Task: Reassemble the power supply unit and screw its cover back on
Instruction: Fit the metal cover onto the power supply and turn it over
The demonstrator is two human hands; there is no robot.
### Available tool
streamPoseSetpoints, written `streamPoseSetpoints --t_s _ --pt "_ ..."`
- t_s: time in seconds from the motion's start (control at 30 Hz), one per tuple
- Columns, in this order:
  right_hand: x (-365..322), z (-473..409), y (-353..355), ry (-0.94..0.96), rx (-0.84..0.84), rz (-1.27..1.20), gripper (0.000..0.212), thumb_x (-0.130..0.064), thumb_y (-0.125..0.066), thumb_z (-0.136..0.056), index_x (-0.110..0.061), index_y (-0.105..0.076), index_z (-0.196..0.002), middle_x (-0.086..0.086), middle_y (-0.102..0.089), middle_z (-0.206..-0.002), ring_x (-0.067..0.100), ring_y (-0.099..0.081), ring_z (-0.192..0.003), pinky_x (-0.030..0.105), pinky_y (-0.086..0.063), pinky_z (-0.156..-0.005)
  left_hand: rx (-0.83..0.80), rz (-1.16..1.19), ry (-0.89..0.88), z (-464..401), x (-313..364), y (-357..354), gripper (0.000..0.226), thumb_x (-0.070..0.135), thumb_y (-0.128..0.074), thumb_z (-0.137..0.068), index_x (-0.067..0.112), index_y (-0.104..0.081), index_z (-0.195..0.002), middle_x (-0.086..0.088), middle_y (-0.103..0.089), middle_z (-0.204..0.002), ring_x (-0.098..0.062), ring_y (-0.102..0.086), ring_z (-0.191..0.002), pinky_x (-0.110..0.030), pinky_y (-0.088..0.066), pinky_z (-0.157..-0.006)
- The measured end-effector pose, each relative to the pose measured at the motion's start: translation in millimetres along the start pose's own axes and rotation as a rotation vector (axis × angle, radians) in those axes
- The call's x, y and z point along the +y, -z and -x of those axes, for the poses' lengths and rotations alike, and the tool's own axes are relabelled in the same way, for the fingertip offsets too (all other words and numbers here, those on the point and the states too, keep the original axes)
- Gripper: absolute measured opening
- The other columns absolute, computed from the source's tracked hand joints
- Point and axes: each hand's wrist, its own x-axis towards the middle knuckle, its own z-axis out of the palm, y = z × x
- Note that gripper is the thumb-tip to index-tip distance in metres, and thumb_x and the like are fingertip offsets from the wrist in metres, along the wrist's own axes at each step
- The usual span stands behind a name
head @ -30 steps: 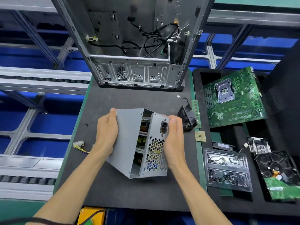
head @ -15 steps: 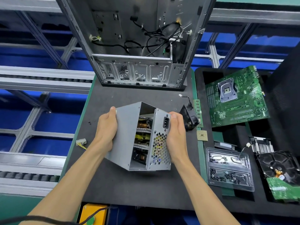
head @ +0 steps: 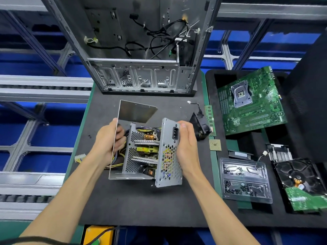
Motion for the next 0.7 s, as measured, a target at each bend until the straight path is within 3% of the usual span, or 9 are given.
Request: streamPoseSetpoints --t_s 0.13,0.27,0.43,0.57,0.7 --pt "-0.4 -2.6 -0.7 -0.011 -0.008 0.002 0.025 -0.034 -0.035 -0.111 -0.024 -0.057 -0.107 -0.027 -0.059 -0.088 -0.006 -0.056 -0.085 0.007 -0.041 -0.074 0.045 -0.041 -0.042 0.9 6.3 -7.3 0.047 0.030 -0.031 -0.110 0.019 -0.036 -0.065 0.009 -0.037 -0.034 -0.001 -0.033 -0.026 -0.012 -0.026 -0.031" --pt "-0.2 -2.6 1.2 -0.020 -0.010 0.003 0.025 -0.032 -0.034 -0.113 -0.024 -0.058 -0.107 -0.028 -0.059 -0.088 -0.007 -0.057 -0.085 0.006 -0.040 -0.074 0.014 0.020 0.086 -8.3 4.9 -6.9 0.058 0.046 -0.034 -0.108 0.017 -0.040 -0.058 0.005 -0.038 -0.040 -0.010 -0.032 -0.024 -0.018 -0.025 -0.032" --pt "-1.3 -5.0 1.1 -0.035 -0.015 0.000 0.026 -0.029 -0.034 -0.113 -0.021 -0.058 -0.108 -0.030 -0.060 -0.086 -0.011 -0.057 -0.083 0.004 -0.040 -0.072 0.043 -0.077 0.066 -7.1 -3.1 -4.7 0.071 0.052 -0.038 -0.102 0.029 -0.046 -0.034 0.008 -0.038 -0.040 -0.011 -0.034 -0.028 -0.023 -0.024 -0.038" --pt "-1.7 -6.3 0.9 -0.034 -0.024 -0.005 0.025 -0.027 -0.035 -0.113 -0.020 -0.058 -0.108 -0.028 -0.060 -0.087 -0.010 -0.057 -0.083 0.004 -0.040 -0.073 0.070 -0.079 0.079 -3.2 -0.3 -6.9 0.070 0.049 -0.038 -0.103 0.028 -0.045 -0.036 0.009 -0.037 -0.039 -0.009 -0.034 -0.028 -0.021 -0.025 -0.034" --pt "-1.8 -6.6 1.8 -0.032 -0.029 -0.015 0.025 -0.026 -0.035 -0.113 -0.020 -0.059 -0.107 -0.025 -0.061 -0.087 -0.009 -0.058 -0.082 0.005 -0.041 -0.072 0.047 -0.076 0.092 -2.2 1.7 -5.6 0.057 0.048 -0.039 -0.103 0.023 -0.042 -0.052 0.006 -0.037 -0.041 -0.010 -0.033 -0.028 -0.022 -0.025 -0.037"
